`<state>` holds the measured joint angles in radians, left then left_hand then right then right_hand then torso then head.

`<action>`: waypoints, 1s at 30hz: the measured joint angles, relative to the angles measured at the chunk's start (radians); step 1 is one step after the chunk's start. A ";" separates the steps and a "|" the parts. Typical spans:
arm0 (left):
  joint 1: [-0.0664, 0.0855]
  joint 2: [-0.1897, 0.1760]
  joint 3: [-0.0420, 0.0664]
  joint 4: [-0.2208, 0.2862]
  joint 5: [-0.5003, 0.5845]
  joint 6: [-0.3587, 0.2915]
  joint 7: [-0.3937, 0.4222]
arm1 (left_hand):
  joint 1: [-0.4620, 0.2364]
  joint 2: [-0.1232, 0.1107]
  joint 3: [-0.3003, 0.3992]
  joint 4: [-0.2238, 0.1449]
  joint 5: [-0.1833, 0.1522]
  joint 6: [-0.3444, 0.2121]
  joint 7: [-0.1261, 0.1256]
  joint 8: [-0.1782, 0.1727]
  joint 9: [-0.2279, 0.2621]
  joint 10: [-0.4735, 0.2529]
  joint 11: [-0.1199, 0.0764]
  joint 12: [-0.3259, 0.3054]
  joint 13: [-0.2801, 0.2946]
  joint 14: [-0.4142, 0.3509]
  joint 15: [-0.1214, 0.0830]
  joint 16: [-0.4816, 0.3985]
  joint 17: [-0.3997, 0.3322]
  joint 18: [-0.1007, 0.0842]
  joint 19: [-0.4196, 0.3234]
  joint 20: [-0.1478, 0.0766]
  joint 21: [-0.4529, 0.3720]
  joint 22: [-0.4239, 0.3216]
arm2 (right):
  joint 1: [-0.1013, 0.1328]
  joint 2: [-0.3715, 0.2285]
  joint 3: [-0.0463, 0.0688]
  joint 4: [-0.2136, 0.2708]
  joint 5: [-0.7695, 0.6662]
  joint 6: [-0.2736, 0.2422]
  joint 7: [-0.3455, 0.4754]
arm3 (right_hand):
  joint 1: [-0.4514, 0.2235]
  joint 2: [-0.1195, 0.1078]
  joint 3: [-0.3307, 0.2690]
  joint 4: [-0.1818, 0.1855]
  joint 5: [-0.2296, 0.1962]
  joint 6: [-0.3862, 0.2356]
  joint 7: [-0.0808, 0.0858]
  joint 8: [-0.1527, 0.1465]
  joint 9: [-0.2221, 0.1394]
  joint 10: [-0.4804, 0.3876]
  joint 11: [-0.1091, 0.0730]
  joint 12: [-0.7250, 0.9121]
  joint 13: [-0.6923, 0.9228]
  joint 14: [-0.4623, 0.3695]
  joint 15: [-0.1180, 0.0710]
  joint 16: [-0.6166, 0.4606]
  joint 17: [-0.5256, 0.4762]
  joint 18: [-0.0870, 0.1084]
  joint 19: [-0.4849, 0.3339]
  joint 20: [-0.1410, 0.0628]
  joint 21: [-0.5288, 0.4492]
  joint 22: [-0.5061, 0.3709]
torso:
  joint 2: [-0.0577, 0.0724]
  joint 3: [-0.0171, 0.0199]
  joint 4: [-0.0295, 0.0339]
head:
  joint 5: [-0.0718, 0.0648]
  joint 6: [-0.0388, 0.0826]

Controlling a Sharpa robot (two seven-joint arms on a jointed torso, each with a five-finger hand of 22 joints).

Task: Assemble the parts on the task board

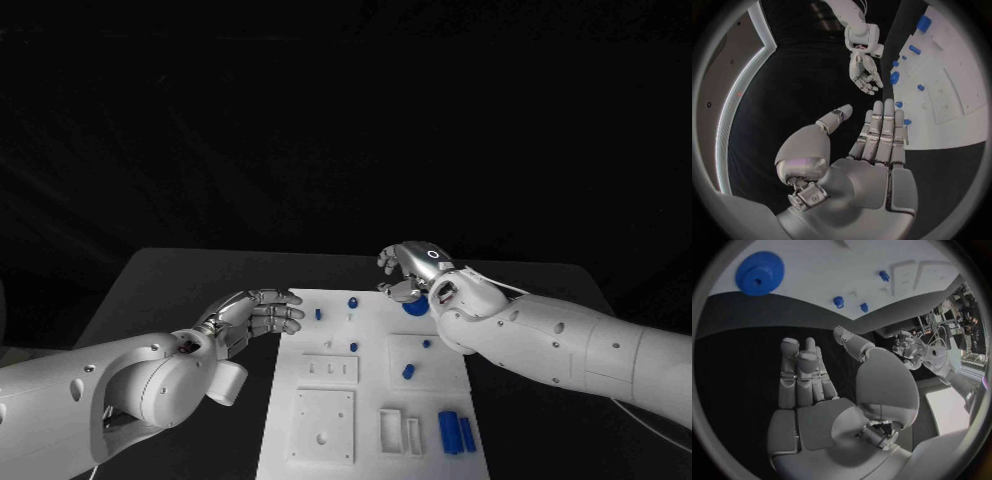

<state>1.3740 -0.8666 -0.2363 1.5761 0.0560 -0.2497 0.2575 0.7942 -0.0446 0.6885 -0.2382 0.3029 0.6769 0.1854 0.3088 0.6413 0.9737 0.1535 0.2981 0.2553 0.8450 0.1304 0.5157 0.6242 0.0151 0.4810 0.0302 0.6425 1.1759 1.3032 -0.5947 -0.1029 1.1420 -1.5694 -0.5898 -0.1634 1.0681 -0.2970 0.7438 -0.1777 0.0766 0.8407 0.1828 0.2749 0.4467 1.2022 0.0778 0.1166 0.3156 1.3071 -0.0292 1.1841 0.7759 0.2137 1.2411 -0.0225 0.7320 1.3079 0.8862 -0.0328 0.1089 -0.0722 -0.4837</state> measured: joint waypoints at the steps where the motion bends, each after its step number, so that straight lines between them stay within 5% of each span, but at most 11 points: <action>1: 0.000 0.000 0.000 -0.002 0.000 0.000 0.000 | 0.018 -0.017 0.002 0.002 -0.028 0.000 0.000 0.000 0.002 0.000 0.000 0.000 0.000 0.000 0.000 0.000 -0.001 0.000 0.000 0.000 0.004 0.000 | 0.000 -0.008 0.002 0.002 0.002 0.006 0.001 | -0.013 0.000 -0.018 0.001 0.012 0.000 0.000 0.000 0.000 0.009 -0.009 0.010 0.009 0.003 -0.005 0.008 0.003 0.000 0.003 -0.001 0.005 0.000 | -0.001 0.0012 -0.0022 | 0.001 0.001; 4: 0.000 -0.002 0.000 -0.007 0.000 0.001 0.001 | 0.037 -0.037 0.002 0.002 -0.051 0.003 -0.003 -0.004 0.003 0.000 0.000 0.000 0.001 0.000 0.000 0.000 -0.001 0.000 0.000 0.000 0.004 0.000 | 0.000 -0.018 0.004 -0.008 0.011 0.028 0.007 | -0.022 0.004 -0.045 0.001 0.017 0.000 0.000 0.000 -0.001 0.019 -0.012 0.026 0.034 0.004 -0.012 0.022 0.011 0.000 0.008 -0.007 0.012 0.000 | -0.005 0.0053 -0.0105 | 0.004 0.003; 8: 0.000 0.001 -0.001 -0.011 0.000 0.001 0.001 | 0.048 -0.048 -0.002 0.006 -0.084 0.007 0.000 -0.004 0.006 0.000 0.000 0.004 0.002 0.000 0.000 0.000 -0.003 0.000 0.000 0.000 0.004 0.000 | 0.000 -0.017 0.004 -0.040 0.033 0.067 0.017 | -0.022 0.004 -0.061 0.000 0.017 0.008 -0.020 0.000 -0.001 0.079 -0.039 0.082 0.097 0.008 -0.017 0.032 0.020 -0.001 0.011 -0.010 0.016 0.000 | -0.007 0.0110 -0.0207 | 0.008 0.003; 11: 0.000 0.006 -0.001 -0.012 0.000 0.003 0.001 | 0.064 -0.064 -0.009 0.031 -0.207 0.007 0.000 -0.010 0.008 0.000 0.000 0.004 0.002 0.000 0.000 0.004 -0.004 0.000 0.000 0.000 0.004 -0.002 | -0.001 -0.020 0.004 -0.055 0.049 0.100 0.023 | -0.018 0.007 -0.085 0.000 0.017 0.007 -0.044 0.000 -0.002 0.127 -0.055 0.216 0.247 0.005 -0.033 0.039 0.027 -0.004 0.015 -0.013 0.019 0.000 | -0.007 0.0147 -0.0241 | 0.008 0.001; 13: -0.001 0.007 -0.001 -0.012 0.000 0.004 0.001 | 0.061 -0.074 -0.013 0.043 -0.242 0.007 0.000 -0.010 0.008 0.000 0.000 0.004 0.002 0.000 0.000 0.004 -0.005 0.000 0.000 0.000 0.004 -0.004 | -0.002 -0.021 0.004 -0.064 0.058 0.119 0.026 | -0.016 0.009 -0.101 0.000 0.028 0.004 -0.047 0.000 -0.005 0.094 -0.056 0.455 0.494 -0.011 -0.059 0.039 0.032 -0.004 0.021 -0.019 0.019 0.000 | -0.008 0.0165 -0.0257 | 0.006 0.000; 15: -0.001 0.007 -0.001 -0.013 0.000 0.006 0.001 | 0.058 -0.077 -0.014 0.044 -0.248 0.007 0.000 -0.010 0.009 0.000 0.000 0.004 0.002 0.000 0.000 0.004 -0.004 0.000 0.000 0.000 0.004 -0.004 | -0.006 -0.021 0.004 -0.076 0.066 0.139 0.028 | -0.012 0.013 -0.102 0.004 0.028 -0.005 -0.050 0.000 -0.010 -0.010 -0.058 0.670 0.709 -0.008 -0.060 0.059 0.045 -0.004 0.027 -0.022 0.027 0.000 | -0.008 0.0186 -0.0267 | 0.004 -0.001; 18: -0.001 0.008 -0.001 -0.016 0.000 0.007 0.001 | 0.062 -0.080 -0.014 0.044 -0.248 0.007 0.000 -0.010 0.009 0.000 0.000 0.004 0.003 0.000 0.000 0.004 -0.004 0.000 0.000 0.000 0.004 -0.004 | -0.020 -0.017 0.004 -0.099 0.073 0.166 0.029 | -0.012 0.013 -0.098 0.008 0.028 -0.002 -0.041 -0.006 -0.015 -0.067 -0.046 0.804 0.820 -0.006 -0.058 0.075 0.061 -0.003 0.031 -0.023 0.041 0.000 | -0.008 0.0201 -0.0279 | -0.004 -0.003; 30: -0.003 0.015 -0.001 -0.025 0.000 0.013 0.000 | 0.062 -0.080 -0.014 0.044 -0.248 0.007 0.000 -0.010 0.009 0.000 0.000 0.004 0.003 0.004 -0.004 0.004 -0.004 0.000 0.000 0.000 0.004 -0.004 | -0.048 0.007 0.004 -0.163 0.076 0.230 0.030 | -0.017 0.017 -0.098 0.008 0.028 -0.009 -0.035 -0.008 -0.020 -0.073 -0.042 0.955 0.904 -0.011 -0.052 0.112 0.106 -0.004 0.038 -0.030 0.083 0.000 | -0.008 0.0187 -0.0251 | -0.007 -0.011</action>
<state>1.3710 -0.8514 -0.2377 1.5509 0.0563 -0.2371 0.2575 0.8565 -0.1250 0.6747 -0.1939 0.0550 0.6839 0.1854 0.2990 0.6506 0.9737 0.1535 0.3020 0.2580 0.8487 0.1267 0.5195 0.6198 0.0151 0.4809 0.0303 0.6465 1.1724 1.2548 -0.5880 -0.0990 0.9793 -1.4934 -0.3595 -0.1337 1.0513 -0.2796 0.6461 -0.1694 0.1046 0.8317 0.1480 0.2667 0.4265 1.1289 0.0357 1.0713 1.2196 1.2956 -0.0816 1.2956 0.8815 0.2101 1.2789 -0.0521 0.8145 1.3078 0.8781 -0.0141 0.0838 -0.0794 -0.4948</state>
